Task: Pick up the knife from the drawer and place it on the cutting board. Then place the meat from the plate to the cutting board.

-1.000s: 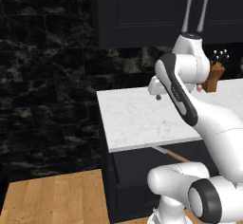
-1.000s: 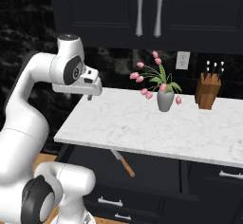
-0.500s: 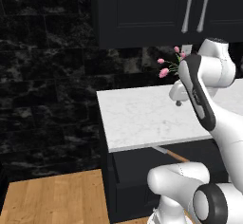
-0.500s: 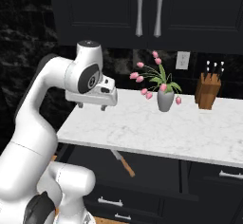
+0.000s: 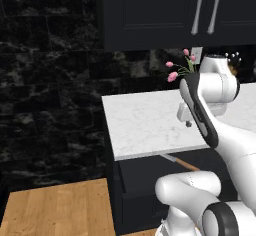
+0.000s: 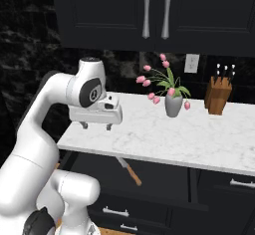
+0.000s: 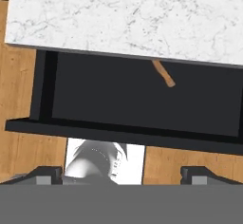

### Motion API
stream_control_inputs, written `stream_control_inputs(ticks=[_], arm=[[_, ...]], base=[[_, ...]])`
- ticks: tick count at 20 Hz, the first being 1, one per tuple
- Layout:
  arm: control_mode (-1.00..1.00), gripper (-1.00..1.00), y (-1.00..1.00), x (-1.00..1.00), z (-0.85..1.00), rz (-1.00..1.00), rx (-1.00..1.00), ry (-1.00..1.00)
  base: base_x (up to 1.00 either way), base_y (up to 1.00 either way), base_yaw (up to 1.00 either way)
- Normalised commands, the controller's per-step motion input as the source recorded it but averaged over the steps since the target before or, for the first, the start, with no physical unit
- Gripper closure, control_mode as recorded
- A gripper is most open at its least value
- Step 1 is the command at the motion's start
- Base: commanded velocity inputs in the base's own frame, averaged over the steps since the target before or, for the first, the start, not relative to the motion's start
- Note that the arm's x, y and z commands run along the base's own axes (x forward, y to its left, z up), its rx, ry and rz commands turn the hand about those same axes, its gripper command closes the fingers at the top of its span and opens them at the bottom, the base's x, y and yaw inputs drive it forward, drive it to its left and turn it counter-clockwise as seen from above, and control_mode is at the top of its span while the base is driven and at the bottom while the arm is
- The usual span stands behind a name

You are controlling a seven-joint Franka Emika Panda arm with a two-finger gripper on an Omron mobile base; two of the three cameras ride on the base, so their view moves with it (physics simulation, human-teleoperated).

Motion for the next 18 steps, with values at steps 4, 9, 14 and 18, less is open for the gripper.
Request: stream_control_inputs(ticks=[4,9,14,18], arm=[[-1.00,-1.00,-0.04,-0.08,-0.27,0.00,0.00,0.05],[1.00,-1.00,-0.01,-0.01,-0.04,0.00,0.01,0.01],[1.00,-1.00,0.00,0.00,0.00,0.00,0.00,0.00],[1.00,-1.00,0.00,0.00,0.00,0.00,0.00,0.00]], base=[[0.00,0.00,0.00],[-0.05,-0.07,0.00],[-0.35,-0.04,0.00],[-0.54,-0.13,0.01]])
